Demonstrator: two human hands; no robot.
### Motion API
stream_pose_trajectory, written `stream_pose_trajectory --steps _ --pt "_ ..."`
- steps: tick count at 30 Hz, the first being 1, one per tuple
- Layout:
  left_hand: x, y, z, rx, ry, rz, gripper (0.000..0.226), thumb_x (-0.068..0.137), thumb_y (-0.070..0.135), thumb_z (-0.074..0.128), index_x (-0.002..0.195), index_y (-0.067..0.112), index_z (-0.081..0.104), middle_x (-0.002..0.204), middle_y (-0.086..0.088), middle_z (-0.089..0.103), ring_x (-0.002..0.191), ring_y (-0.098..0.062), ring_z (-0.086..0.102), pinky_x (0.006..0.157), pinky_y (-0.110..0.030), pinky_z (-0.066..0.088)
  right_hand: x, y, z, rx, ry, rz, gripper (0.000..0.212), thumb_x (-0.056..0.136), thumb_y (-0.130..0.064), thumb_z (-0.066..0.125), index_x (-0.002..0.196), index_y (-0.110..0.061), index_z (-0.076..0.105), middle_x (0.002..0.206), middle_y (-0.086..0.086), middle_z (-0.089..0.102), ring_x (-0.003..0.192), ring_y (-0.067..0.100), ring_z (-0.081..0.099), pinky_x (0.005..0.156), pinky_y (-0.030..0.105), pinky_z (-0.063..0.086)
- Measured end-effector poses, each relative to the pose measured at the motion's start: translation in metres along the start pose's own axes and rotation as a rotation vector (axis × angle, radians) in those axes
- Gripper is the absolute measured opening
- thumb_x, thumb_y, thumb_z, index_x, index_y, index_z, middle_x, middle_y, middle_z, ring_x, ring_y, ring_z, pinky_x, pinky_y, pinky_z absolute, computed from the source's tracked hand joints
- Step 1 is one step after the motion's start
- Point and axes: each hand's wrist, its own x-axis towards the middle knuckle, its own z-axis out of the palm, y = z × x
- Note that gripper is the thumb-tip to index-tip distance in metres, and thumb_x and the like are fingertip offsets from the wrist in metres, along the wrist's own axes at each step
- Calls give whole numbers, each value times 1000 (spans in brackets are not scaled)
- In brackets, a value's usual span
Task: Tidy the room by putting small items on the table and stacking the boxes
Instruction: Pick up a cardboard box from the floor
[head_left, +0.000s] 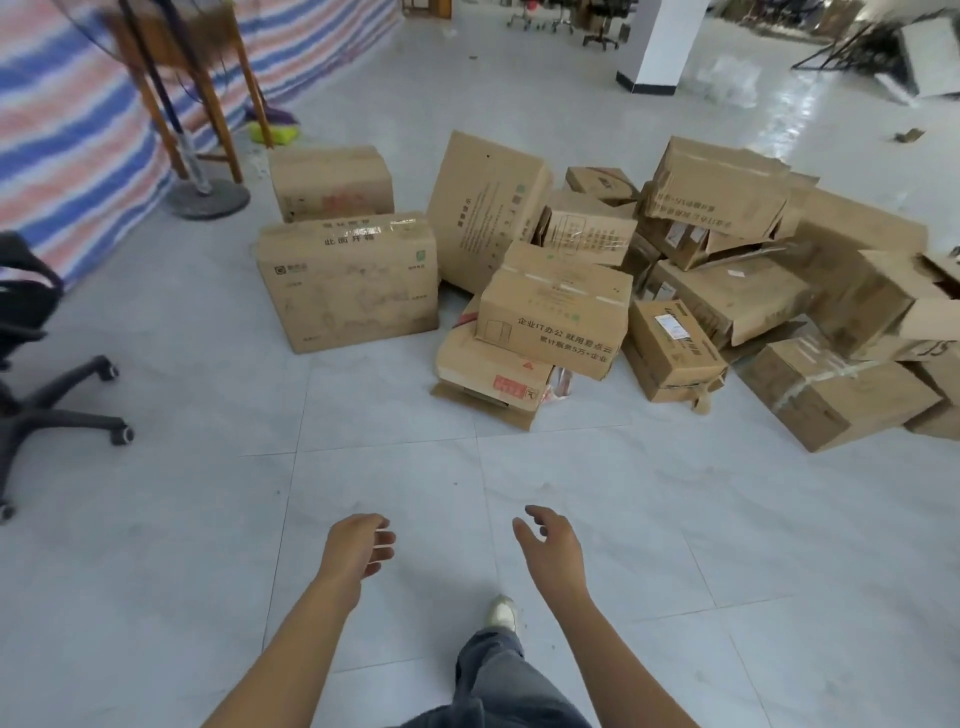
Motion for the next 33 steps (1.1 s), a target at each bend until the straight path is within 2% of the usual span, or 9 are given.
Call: stream_pose_trajectory --steps 7,11,16,21,24,26,29,33 --pt "41 75 86 1 -1 28 11 91 6 51 82 6 58 74 -11 62 63 -22 55 60 -27 40 125 -38 -59 49 59 -24 37 95 -27 51 128 -12 53 131 6 51 124 19 46 102 31 38" --pt "58 95 108 4 19 26 10 91 8 53 84 5 59 77 -12 64 67 -23 57 63 -28 42 167 -42 -58 12 -4 16 36 94 -27 51 127 -12 54 132 6 50 124 18 46 101 31 38" --pt "89 109 94 -110 136 -64 13 94 7 50 98 -3 58 90 -16 64 77 -29 58 66 -30 44 208 -59 -33 -86 -139 -10 35 94 -26 51 126 -13 54 134 5 46 125 19 44 99 29 37" --pt "138 143 79 -215 203 -136 15 96 6 46 101 -4 56 98 -18 62 84 -33 56 75 -34 41 258 -97 -5 -168 -232 -53 35 95 -26 50 128 -14 52 136 3 43 127 18 41 90 23 37" --pt "179 178 74 -253 187 -136 15 96 7 46 100 -4 57 85 -14 62 71 -27 56 63 -29 43 292 -123 11 -206 -239 -40 34 94 -26 51 126 -14 53 134 2 45 126 17 42 92 24 37" --pt "208 212 66 -284 176 -115 15 95 7 47 100 -3 57 79 -11 60 68 -24 55 62 -27 42 316 -144 21 -221 -220 -23 34 93 -27 52 124 -14 56 128 2 49 122 17 46 93 27 38" --pt "249 272 50 -313 156 -55 12 94 7 47 95 1 57 77 -11 60 66 -22 55 61 -26 40 353 -186 41 -180 -191 -17 33 84 -37 52 109 -18 60 109 3 51 100 19 51 80 26 38" --pt "292 328 28 -309 141 29 13 91 7 49 82 7 58 76 -10 61 65 -21 56 61 -26 39 391 -237 78 -227 -171 -42 35 92 -23 53 123 -7 56 126 7 52 111 18 48 84 25 35"
